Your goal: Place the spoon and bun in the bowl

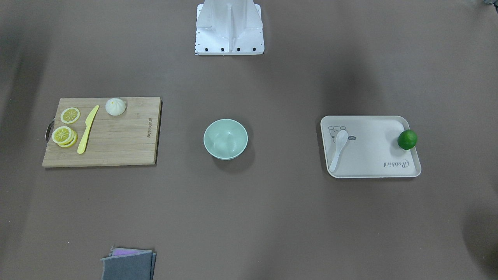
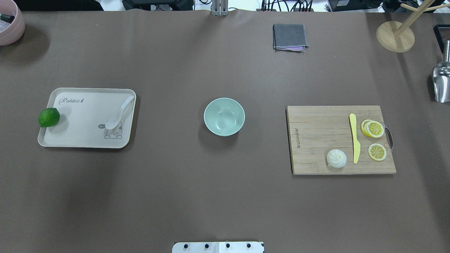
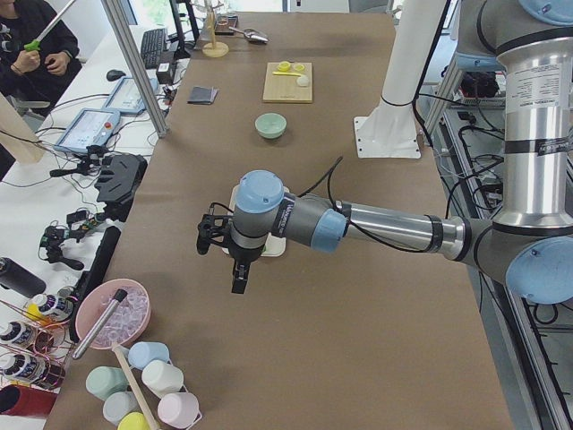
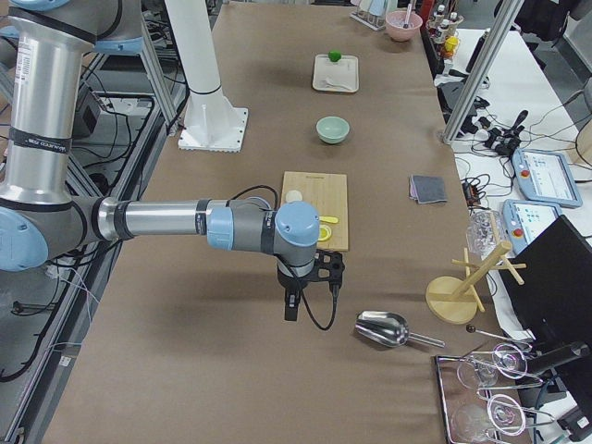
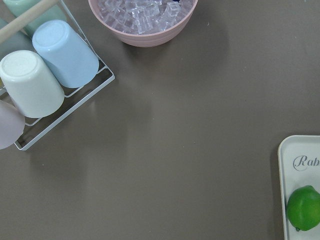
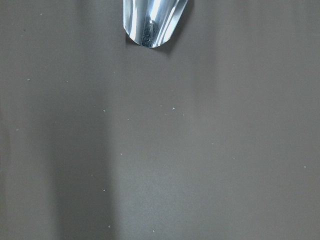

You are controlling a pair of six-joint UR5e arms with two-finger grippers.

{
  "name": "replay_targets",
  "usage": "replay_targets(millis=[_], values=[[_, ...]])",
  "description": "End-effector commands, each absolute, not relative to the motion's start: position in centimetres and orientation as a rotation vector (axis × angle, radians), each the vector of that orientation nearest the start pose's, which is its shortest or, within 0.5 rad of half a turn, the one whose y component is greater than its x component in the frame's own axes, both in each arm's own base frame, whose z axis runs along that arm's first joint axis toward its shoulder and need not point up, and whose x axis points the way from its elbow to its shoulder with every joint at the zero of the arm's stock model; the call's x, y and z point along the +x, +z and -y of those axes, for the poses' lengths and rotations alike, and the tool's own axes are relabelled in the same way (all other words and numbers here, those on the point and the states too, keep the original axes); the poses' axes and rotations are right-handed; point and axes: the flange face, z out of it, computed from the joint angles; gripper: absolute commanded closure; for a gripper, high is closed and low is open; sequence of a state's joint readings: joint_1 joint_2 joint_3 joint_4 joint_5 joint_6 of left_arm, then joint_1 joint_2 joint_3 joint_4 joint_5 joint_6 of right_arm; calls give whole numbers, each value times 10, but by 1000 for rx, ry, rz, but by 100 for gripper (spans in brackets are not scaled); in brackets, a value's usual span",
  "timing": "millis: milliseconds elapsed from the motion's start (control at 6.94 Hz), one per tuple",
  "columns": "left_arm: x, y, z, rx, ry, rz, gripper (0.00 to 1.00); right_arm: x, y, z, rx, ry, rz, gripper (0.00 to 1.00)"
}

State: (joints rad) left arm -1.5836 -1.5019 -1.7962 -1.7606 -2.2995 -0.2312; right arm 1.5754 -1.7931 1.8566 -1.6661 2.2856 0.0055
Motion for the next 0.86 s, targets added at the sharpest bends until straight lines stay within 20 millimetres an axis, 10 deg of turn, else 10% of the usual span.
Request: replay_targets(millis=[0, 720], values=[[-70, 559, 486, 246, -100, -754, 2, 70, 632, 394, -33, 22, 715, 0], [-71, 558, 486, 248, -100, -752, 2, 70, 630, 395, -32, 23, 715, 0]])
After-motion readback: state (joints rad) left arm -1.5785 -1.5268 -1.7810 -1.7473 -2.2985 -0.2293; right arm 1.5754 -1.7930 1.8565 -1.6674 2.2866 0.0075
